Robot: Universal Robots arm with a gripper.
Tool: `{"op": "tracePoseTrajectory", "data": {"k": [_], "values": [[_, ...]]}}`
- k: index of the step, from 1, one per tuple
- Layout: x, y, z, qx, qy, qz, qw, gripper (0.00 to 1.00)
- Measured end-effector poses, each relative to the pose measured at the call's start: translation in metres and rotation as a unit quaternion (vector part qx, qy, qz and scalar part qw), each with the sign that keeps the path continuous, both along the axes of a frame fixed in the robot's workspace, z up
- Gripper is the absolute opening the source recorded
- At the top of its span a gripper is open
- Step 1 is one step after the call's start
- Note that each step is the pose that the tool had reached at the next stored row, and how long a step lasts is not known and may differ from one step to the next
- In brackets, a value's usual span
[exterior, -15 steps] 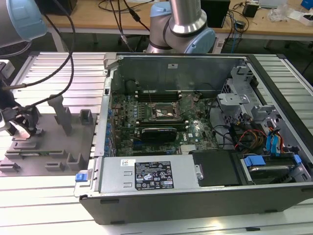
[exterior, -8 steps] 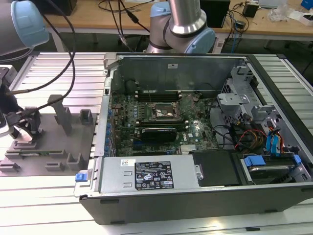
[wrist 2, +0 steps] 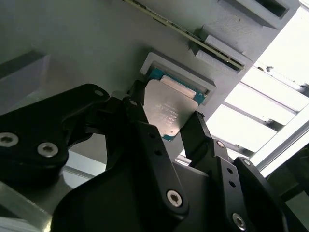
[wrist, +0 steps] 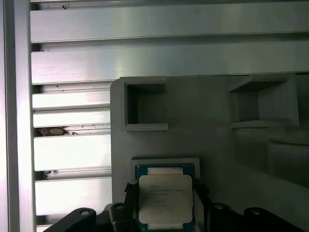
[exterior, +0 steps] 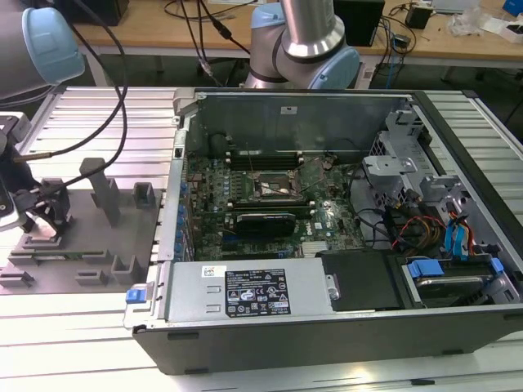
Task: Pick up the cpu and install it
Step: 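Pick up the cpu and move it towards the insertion slot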
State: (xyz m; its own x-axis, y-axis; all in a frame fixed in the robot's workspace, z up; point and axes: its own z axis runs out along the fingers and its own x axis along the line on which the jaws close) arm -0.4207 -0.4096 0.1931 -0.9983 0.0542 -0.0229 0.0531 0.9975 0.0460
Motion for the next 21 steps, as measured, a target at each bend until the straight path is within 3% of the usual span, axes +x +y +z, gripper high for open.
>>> {"op": "tracePoseTrajectory", "data": {"k": [9,10,21], "values": [[0.0002,0.0003,-0.0043,0.0007,-0.0010,0.000,1.0000,0.54],[0.0002,0.0003,-0.0040,0.0004,-0.0006,0.000,1.0000,0.62],[0.0000,0.0002,-0.0034,-0.0001,0.0000,0.001,1.0000,0.62]]}}
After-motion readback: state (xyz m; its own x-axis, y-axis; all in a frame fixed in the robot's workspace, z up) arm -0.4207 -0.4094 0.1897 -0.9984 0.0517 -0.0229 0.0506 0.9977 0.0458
